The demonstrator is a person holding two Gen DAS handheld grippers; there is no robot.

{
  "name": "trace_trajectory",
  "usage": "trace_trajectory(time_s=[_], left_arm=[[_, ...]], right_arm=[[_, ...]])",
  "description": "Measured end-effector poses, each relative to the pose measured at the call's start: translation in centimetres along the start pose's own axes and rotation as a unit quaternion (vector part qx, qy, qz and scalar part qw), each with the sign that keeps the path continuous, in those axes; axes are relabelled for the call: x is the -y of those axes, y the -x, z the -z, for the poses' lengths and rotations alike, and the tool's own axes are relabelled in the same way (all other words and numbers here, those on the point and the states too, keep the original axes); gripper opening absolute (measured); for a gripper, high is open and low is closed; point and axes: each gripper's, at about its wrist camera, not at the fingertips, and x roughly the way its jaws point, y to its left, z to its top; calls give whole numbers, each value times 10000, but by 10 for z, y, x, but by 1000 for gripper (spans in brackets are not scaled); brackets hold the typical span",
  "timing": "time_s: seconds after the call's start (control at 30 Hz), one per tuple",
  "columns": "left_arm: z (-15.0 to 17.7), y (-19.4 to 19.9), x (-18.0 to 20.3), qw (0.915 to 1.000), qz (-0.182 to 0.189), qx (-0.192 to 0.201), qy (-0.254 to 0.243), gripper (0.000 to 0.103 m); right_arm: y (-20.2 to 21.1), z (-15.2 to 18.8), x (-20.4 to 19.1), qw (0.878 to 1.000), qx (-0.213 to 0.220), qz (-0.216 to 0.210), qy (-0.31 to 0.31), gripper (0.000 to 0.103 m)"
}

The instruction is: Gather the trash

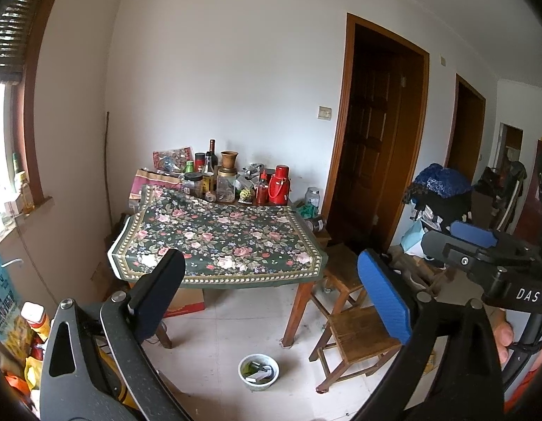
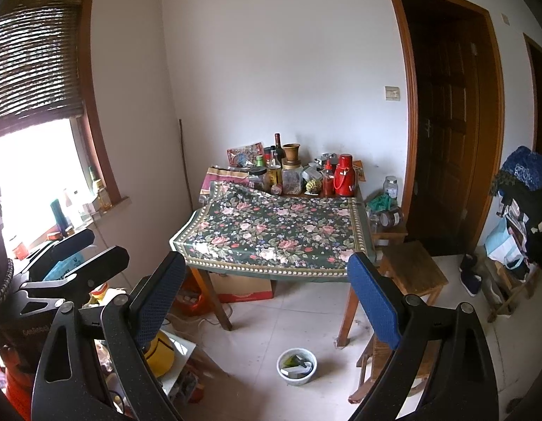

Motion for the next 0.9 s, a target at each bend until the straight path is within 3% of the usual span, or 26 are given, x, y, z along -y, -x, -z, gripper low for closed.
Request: trace_trajectory(time_s=[0.9], left_arm=[[-5, 2, 8, 9997, 185, 5, 135, 102]], right_arm=[[7, -1, -2, 9999, -1, 112, 41, 92]])
